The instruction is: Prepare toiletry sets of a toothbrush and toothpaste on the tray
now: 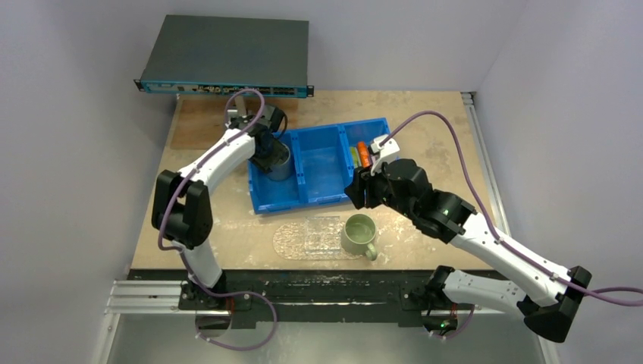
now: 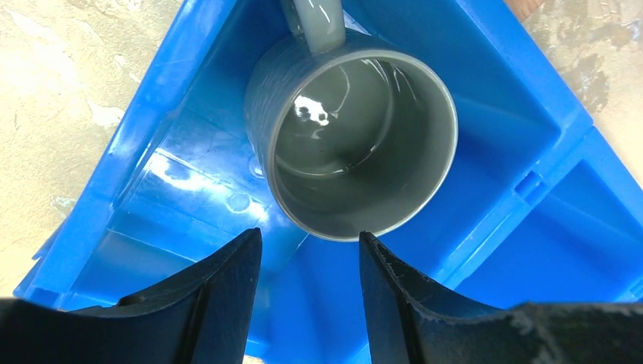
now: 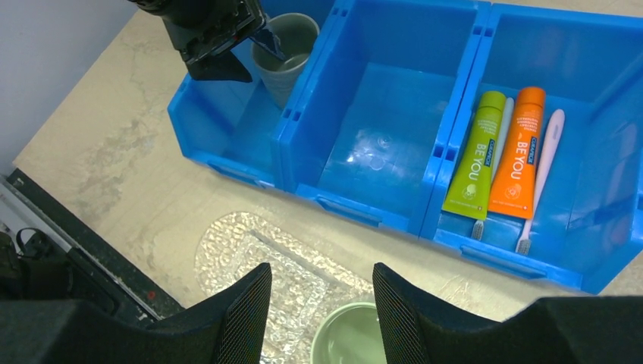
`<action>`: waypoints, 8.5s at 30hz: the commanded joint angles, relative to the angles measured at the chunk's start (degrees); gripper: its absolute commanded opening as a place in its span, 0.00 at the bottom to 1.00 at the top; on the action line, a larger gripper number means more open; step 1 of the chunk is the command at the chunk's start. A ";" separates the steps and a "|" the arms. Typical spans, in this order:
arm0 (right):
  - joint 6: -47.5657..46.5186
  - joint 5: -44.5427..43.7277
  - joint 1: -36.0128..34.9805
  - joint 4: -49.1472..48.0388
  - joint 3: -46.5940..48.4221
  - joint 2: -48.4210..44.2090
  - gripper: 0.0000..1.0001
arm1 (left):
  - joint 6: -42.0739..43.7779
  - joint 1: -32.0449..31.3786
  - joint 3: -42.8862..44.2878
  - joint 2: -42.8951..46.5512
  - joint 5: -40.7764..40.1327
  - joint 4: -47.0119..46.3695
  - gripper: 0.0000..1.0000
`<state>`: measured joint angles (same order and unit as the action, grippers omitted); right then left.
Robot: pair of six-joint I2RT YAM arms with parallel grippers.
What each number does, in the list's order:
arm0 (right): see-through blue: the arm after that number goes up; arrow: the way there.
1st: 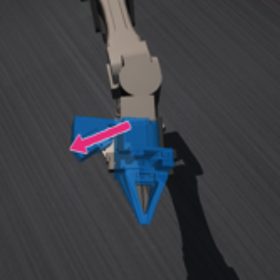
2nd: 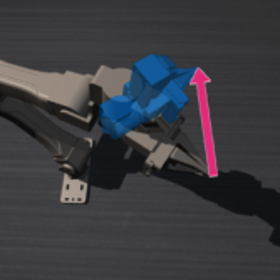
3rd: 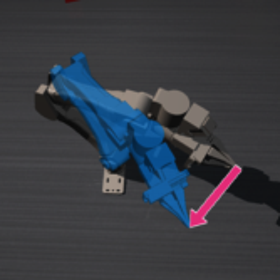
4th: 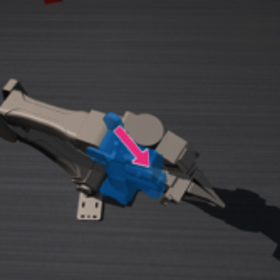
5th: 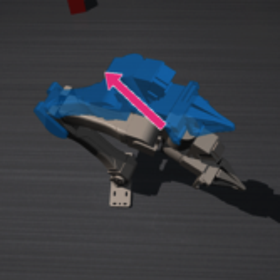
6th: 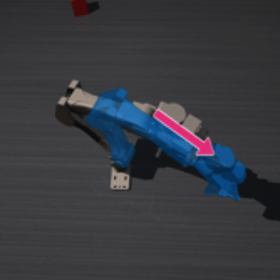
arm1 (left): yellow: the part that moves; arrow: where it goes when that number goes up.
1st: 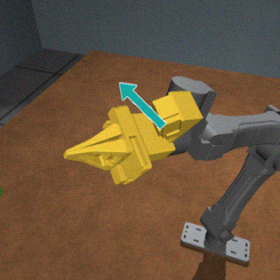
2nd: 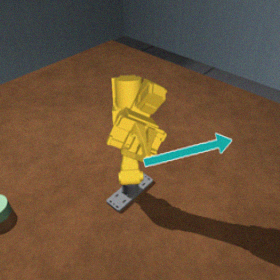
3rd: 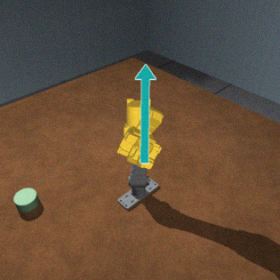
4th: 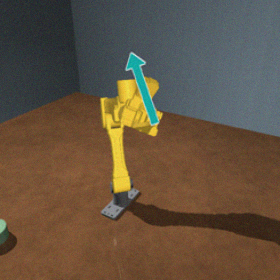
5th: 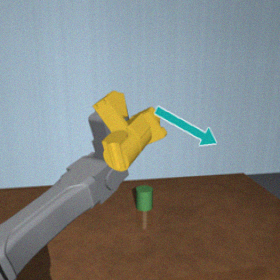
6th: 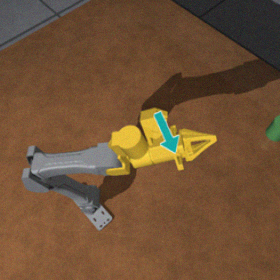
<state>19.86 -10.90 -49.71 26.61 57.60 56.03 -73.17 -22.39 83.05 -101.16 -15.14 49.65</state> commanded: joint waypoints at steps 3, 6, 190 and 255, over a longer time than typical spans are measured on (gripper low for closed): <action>-1.05 0.35 0.06 0.15 -0.82 -1.10 0.54 | -1.27 0.92 4.59 -2.85 0.63 2.17 0.49; -1.14 0.43 0.06 0.20 -0.99 -1.33 0.54 | -1.26 1.25 5.96 -4.52 0.47 2.74 0.49; 1.24 0.56 0.06 1.12 -1.77 3.03 0.52 | 2.11 -22.82 -34.89 33.84 1.49 3.86 0.00; -1.17 -11.39 3.05 -2.67 9.27 21.12 0.65 | 23.93 -24.63 -14.41 43.42 -9.40 14.77 0.54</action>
<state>19.20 -17.56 -48.03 26.85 63.48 74.81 -55.51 -46.92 64.75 -60.47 -21.10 62.57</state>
